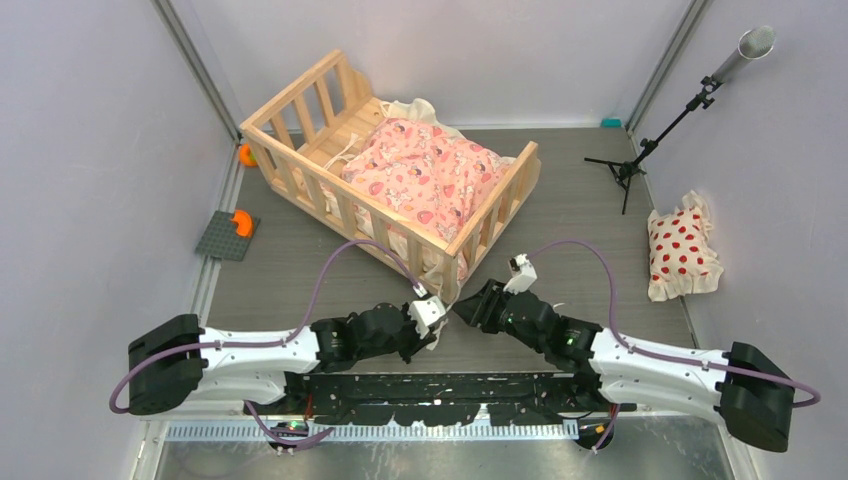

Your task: Set up the pet bed

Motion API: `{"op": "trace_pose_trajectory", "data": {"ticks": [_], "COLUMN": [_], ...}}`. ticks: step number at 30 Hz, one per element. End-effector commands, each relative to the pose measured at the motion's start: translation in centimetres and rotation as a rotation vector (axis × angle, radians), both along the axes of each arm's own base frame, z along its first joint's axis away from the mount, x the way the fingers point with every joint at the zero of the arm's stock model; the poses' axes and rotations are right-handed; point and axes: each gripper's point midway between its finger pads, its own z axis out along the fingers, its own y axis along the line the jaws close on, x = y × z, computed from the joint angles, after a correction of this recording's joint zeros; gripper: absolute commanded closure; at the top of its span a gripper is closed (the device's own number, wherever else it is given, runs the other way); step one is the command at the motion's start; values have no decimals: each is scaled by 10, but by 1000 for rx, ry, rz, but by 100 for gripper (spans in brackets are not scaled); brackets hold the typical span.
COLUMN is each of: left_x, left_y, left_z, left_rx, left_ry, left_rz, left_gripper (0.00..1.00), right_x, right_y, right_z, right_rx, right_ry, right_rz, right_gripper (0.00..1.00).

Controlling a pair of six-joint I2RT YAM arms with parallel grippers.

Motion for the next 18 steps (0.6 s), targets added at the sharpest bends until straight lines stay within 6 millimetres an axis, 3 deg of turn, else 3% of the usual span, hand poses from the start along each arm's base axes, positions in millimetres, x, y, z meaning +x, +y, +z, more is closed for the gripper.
{"op": "trace_pose_trajectory", "data": {"ticks": [1, 18], "left_x": [3, 1], "left_y": [-17, -18], "left_z": [27, 29], "left_rx": [-92, -101], "left_ry": [-9, -8], "left_rz": [-13, -21], "left_gripper": [100, 100], "right_x": [8, 30], "right_y": [13, 23], "right_z": [17, 10], "right_rx": [55, 88], "right_ry": [-63, -78], "right_rz": [14, -57], "right_gripper": [54, 59]}}
